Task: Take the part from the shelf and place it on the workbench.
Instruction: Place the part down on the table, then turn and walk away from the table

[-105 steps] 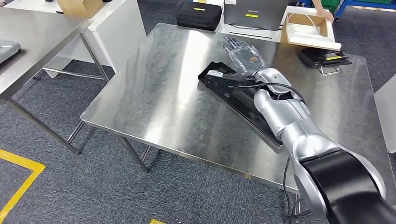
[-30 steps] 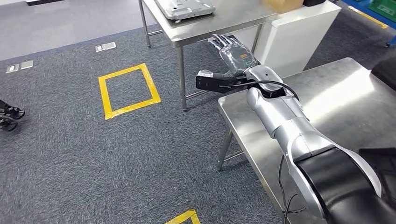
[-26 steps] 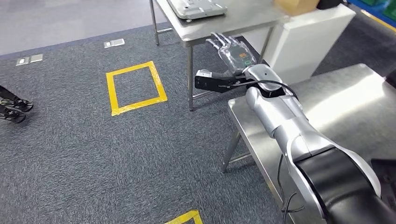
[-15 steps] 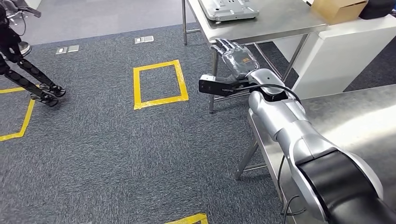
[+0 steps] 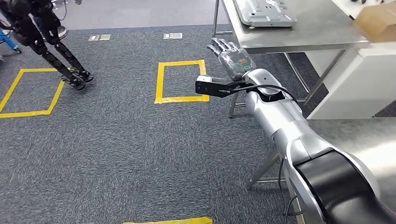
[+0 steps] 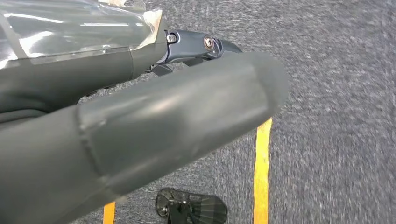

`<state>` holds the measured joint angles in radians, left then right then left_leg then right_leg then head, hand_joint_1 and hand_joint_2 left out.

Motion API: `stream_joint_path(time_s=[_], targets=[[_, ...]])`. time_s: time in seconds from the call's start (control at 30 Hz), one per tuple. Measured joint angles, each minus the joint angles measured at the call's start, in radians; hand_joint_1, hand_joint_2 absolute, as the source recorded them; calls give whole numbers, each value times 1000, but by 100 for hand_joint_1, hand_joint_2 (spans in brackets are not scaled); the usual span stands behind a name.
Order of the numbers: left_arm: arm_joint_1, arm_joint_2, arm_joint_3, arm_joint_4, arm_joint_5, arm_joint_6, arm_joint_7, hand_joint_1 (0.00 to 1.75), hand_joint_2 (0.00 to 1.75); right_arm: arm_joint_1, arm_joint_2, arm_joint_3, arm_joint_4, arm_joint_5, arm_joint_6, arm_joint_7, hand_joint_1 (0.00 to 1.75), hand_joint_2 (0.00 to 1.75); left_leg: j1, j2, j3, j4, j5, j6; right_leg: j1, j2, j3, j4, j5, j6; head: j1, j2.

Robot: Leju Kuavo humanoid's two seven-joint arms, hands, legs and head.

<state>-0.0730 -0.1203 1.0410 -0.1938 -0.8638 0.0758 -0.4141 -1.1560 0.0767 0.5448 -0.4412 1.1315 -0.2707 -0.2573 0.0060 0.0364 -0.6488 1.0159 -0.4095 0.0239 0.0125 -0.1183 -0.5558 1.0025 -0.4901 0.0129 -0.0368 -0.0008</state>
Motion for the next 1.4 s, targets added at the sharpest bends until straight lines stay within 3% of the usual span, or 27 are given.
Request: stream_joint_path(time_s=[0.07, 0.13, 0.2, 0.23, 0.27, 0.33, 0.37, 0.43, 0.5, 0.53, 0.6, 0.63, 0.67, 0.73, 0.77, 0.8, 0.87, 0.93, 1.03, 1.1, 1.17, 1.23, 1.27, 1.3, 1.37, 1.4], targets=[[1, 0, 1, 0, 1, 0, -1, 0, 0, 0, -1, 0, 0, 0, -1, 0, 0, 0, 2, -21, 8, -9, 4, 13, -3, 30, -10, 32, -21, 5, 2, 0], [-2, 1, 2, 0, 1, 0, -1, 0, 0, 3, -6, 0, 1, 0, -1, 1, 0, 0, 4, -43, 14, -14, 6, 23, -11, 87, -65, 150, -71, 0, 5, 0], [-5, 3, 2, 0, 1, 0, -1, 0, 0, 13, -13, 0, 4, 0, -2, 2, 0, 0, 4, -71, 14, -13, 5, 27, -15, 110, -139, 284, -113, -1, 6, 0], [-5, 2, 2, 0, 1, 0, -1, 0, 0, 18, -16, 0, 5, 0, -2, 2, 0, 0, 4, -87, 14, -13, 5, 28, -16, 113, -157, 305, -111, 5, 6, 0], [-4, 2, 2, 0, 1, 0, -1, 0, 0, 21, -17, 0, 5, 0, -2, 2, 0, 0, 5, -103, 14, -12, 5, 27, -17, 116, -155, 283, -92, 14, 7, 0], [-4, 2, 3, 0, 2, 0, -1, 0, 0, 21, -20, 0, 6, 0, -2, 2, 0, 0, 5, -130, 14, -8, 3, 24, -25, 138, -105, 151, -26, 33, 8, 0], [-4, 2, 3, 0, 1, 0, -1, 0, 0, 19, -20, 0, 6, -1, -2, 2, 0, 0, 4, -143, 13, -5, 1, 19, -30, 154, -76, 86, 2, 36, 8, 0], [-3, 3, 3, 0, 1, 0, -1, 0, 0, 19, -21, 0, 6, -1, -2, 2, 0, 0, 3, -163, 8, -1, -1, 8, -32, 169, -45, 22, 27, 29, 7, 0], [1, 3, 4, 0, 0, 0, -1, 0, 0, 21, -19, 0, 7, -2, -3, 3, 0, 0, 8, -179, 4, -4, 2, -5, -28, 150, -41, 18, 30, 11, 8, 0], [4, 3, 5, 0, -1, 0, -1, 0, 0, 21, -18, 0, 7, -2, -3, 5, 0, 0, 8, -169, 0, 0, -2, -11, -28, 140, -38, 14, 33, 3, 8, 0], [5, 2, 5, 0, -4, -1, -1, 0, 0, 21, -19, 0, 7, -3, -4, 7, 0, 0, 7, -116, -25, 53, -35, -19, -30, 121, -32, 5, 36, -13, 4, 0], [4, 3, 5, 0, -6, -2, -1, 0, 0, 24, -22, -1, 7, -5, -5, 8, 0, 0, 6, -82, -52, 111, -65, -21, -28, 111, -30, 4, 36, -19, 2, 0], [3, 3, 5, 0, -7, -3, -1, 0, 0, 28, -25, -1, 8, -7, -5, 9, 0, 0, 7, -63, -86, 179, -96, -23, -25, 100, -29, 3, 34, -23, 1, 0], [2, 4, 6, 0, -9, -5, -1, 0, 0, 41, -32, -2, 11, -11, -6, 12, 0, 0, 10, -48, -136, 274, -123, -26, -21, 75, -28, 4, 31, -28, 1, 0], [3, 4, 6, 0, -9, -5, -2, 0, 0, 48, -35, -2, 12, -13, -7, 13, 0, 0, 10, -45, -134, 268, -111, -26, -19, 63, -27, 4, 30, -29, 1, 0], [3, 5, 6, 0, -9, -5, -2, 0, 0, 54, -37, -2, 14, -15, -8, 14, 0, 0, 11, -38, -111, 222, -83, -25, -19, 52, -27, 4, 28, -29, 1, 0], [1, 7, 6, 0, -11, -6, -2, 0, 0, 63, -42, -3, 16, -22, -13, 14, 0, 0, 6, 2, -36, 87, -28, -19, -13, 32, -23, 5, 23, -24, 0, 0], [-1, 9, 6, 0, -13, -8, -4, 0, 0, 72, -51, -6, 20, -29, -19, 15, 0, 0, -2, 29, 7, 10, -9, -10, -6, 14, -19, 4, 17, -15, 2, 0], [-1, 10, 6, 0, -17, -12, -4, 0, 0, 105, -62, -14, 27, -40, -29, 22, 0, 0, -4, -1, 13, -4, -8, 6, -1, -12, -10, 2, 8, -1, 6, 0], [-2, 10, 6, 0, -19, -13, -4, 0, 0, 129, -75, -23, 32, -51, -38, 25, 0, 0, 1, -25, 21, -15, -2, 18, -4, 28, -28, 49, -19, 4, 8, 0], [-6, 10, 6, 0, -21, -14, -3, 0, 0, 161, -98, -36, 42, -72, -46, 32, 0, 0, 3, -52, 24, -19, 1, 26, -12, 88, -89, 173, -69, -1, 10, 0], [-9, 10, 6, 0, -23, -15, 1, 0, 0, 211, -126, -60, 57, -106, -52, 37, 0, 0, 4, -88, 25, -18, 1, 29, -15, 108, -147, 279, -98, 1, 10, 0], [-9, 9, 6, 0, -23, -15, 4, 0, 0, 238, -139, -75, 64, -121, -54, 38, 0, 0, 4, -106, 25, -18, 1, 29, -16, 112, -155, 284, -91, 7, 11, 0], [-7, 8, 6, 0, -24, -14, 6, 0, 0, 262, -149, -89, 71, -133, -55, 39, 0, 0, 4, -123, 26, -17, 1, 29, -17, 117, -145, 249, -70, 14, 11, 0], [-5, 7, 7, 0, -23, -13, 9, 0, 0, 294, -165, -114, 81, -148, -60, 43, 0, 0, 3, -149, 24, -13, -1, 26, -24, 153, -91, 112, -8, 29, 11, 0], [-5, 7, 7, 0, -23, -12, 9, 0, 0, 306, -172, -125, 86, -153, -64, 45, 0, 0, 1, -161, 22, -11, -2, 23, -27, 173, -66, 55, 17, 30, 10, 0]])
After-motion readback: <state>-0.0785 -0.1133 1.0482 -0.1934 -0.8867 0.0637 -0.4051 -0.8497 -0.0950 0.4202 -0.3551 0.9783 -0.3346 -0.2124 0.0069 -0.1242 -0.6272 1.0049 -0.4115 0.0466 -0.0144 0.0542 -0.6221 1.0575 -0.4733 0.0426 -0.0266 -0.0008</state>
